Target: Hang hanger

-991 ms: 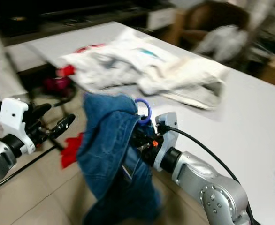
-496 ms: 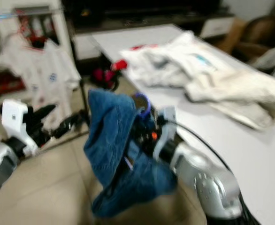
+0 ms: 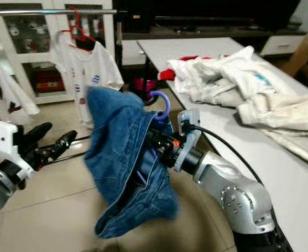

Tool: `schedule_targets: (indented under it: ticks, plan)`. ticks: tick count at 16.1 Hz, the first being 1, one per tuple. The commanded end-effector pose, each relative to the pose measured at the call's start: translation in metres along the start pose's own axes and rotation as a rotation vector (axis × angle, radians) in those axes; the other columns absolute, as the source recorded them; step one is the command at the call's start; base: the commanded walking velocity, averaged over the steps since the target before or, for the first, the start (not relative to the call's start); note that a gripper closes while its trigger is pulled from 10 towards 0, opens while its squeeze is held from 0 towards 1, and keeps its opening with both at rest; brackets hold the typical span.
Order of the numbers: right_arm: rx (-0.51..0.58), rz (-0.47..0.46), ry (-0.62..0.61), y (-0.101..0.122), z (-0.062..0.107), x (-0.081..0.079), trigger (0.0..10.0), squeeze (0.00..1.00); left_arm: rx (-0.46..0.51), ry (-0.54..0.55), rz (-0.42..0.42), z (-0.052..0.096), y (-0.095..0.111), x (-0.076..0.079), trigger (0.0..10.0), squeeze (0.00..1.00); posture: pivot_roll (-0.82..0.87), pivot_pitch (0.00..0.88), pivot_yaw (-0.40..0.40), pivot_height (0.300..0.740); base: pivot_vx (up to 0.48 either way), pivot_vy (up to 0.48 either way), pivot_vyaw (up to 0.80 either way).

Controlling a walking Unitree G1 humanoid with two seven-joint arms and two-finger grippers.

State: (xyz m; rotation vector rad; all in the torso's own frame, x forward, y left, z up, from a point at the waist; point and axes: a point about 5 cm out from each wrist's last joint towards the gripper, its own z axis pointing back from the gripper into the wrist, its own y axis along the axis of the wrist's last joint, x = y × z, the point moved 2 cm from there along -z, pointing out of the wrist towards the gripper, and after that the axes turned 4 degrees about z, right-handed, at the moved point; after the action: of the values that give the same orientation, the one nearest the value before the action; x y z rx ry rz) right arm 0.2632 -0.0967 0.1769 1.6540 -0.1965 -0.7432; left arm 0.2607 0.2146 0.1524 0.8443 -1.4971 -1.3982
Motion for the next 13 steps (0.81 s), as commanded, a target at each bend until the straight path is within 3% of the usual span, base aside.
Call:
schedule_targets:
  ticks: [1, 4, 9, 12, 13]
  plan:
    - [0.028, 0.003, 0.050, 0.009, 0.004, -0.002, 10.0, 0.00, 0.037, -0.036, 0.017, -0.003, 0.005, 0.002, 10.0, 0.00, -0.08, 0.000, -0.075, 0.740, 0.000, 0.000, 0.00]
    - [0.032, -0.024, 0.153, 0.012, 0.008, -0.009, 10.0, 0.00, 0.041, -0.153, 0.015, -0.007, 0.008, 0.006, 10.0, 0.00, -0.08, 0.000, -0.083, 0.740, 0.000, 0.000, 0.00]
    - [0.031, -0.034, 0.252, 0.015, 0.011, -0.020, 10.0, 0.00, 0.026, -0.230, -0.009, -0.018, 0.012, -0.006, 10.0, 0.00, -0.09, 0.000, -0.082, 0.740, 0.000, 0.000, 0.00]
    - [0.031, -0.036, 0.286, 0.016, 0.013, -0.024, 10.0, 0.00, -0.033, -0.383, 0.051, -0.020, 0.010, -0.010, 10.0, 0.00, -0.10, 0.000, -0.072, 0.740, 0.000, 0.000, 0.00]
    - [0.033, -0.035, 0.285, 0.016, 0.014, -0.024, 10.0, 0.00, -0.032, -0.396, 0.057, -0.020, 0.011, -0.010, 7.4, 0.00, -0.10, 0.000, -0.072, 0.740, 0.000, 0.000, 0.00]
